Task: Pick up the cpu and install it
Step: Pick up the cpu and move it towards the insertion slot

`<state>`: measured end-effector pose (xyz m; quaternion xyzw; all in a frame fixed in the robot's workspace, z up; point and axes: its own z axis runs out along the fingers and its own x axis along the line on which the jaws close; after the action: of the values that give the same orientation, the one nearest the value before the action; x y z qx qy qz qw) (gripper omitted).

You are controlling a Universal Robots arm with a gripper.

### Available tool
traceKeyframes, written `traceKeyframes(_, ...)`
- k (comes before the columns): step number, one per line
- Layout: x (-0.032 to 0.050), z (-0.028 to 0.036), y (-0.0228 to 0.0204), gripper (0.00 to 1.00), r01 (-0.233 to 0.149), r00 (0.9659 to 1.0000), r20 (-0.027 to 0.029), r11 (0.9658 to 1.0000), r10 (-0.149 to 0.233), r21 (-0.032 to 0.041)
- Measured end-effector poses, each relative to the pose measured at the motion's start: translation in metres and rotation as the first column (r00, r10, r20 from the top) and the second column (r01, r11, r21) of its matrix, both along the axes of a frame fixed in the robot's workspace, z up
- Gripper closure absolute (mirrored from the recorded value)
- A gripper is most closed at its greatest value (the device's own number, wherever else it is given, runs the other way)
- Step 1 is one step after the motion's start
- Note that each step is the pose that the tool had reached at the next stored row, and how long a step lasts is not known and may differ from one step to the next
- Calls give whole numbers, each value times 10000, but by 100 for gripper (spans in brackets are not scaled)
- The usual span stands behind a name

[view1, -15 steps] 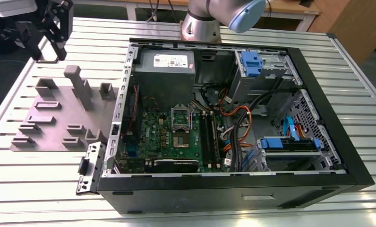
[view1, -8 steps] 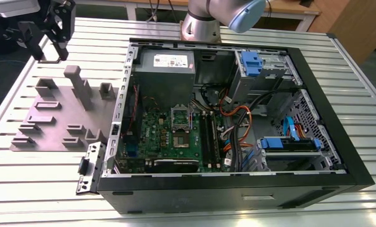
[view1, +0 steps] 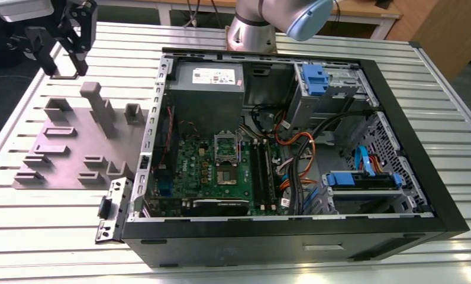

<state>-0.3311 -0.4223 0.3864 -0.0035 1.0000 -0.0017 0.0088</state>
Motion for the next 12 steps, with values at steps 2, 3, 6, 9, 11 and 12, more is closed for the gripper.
traceKeyframes(2, 6, 0, 0, 53, 0, 10000, 0, 10000, 0, 0)
traceKeyframes(3, 9, 0, 0, 53, 0, 10000, 0, 10000, 0, 0)
traceKeyframes(6, 19, 0, 0, 53, 0, 10000, 1, 10000, 0, 0)
traceKeyframes(9, 30, 0, 0, 53, 0, 10000, 0, 10000, 0, 0)
traceKeyframes(11, 36, 0, 0, 53, 0, 10000, 0, 10000, 0, 0)
traceKeyframes(12, 39, 0, 0, 53, 0, 10000, 0, 10000, 0, 0)
